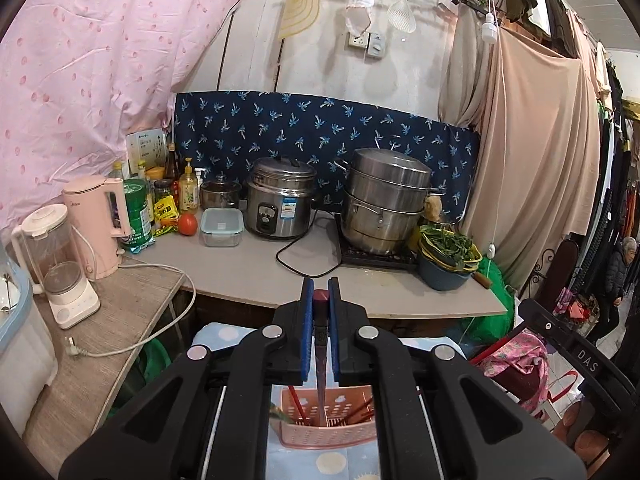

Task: Organize utensils
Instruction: 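Lower both chopsticks into the pink basket and open both tools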

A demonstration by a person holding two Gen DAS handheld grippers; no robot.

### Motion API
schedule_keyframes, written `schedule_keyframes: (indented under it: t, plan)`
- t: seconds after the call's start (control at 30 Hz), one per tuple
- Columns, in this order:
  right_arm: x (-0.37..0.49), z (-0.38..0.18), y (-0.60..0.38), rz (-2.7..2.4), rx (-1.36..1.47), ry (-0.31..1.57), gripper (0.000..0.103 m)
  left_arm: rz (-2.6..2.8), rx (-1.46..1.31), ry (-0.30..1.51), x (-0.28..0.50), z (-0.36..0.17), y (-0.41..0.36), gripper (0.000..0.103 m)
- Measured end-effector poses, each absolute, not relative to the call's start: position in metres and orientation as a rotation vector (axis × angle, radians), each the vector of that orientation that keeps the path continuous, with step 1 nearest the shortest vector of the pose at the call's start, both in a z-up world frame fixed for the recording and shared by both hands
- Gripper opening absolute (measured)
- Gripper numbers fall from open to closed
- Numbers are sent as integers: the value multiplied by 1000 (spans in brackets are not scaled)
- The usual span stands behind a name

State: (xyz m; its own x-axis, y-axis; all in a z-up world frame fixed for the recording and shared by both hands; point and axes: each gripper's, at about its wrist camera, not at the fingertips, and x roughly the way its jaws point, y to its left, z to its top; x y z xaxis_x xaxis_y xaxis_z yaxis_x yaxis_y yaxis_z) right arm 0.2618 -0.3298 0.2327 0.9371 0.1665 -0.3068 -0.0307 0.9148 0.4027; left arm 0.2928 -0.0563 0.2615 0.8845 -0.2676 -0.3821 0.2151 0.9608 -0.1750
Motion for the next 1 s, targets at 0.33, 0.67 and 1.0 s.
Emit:
schedule_keyframes:
  t: [0.33, 0.67, 1.0]
  plan:
    - [301, 184, -323, 96, 401, 467, 7, -243, -129, 509, 330, 220, -62, 7]
    - [312, 153, -316, 104, 395, 538, 8, -233, -113, 556, 339, 193, -68, 7]
    - [307, 152, -314, 98, 393, 536, 13, -208, -113, 546, 334, 189, -66, 31]
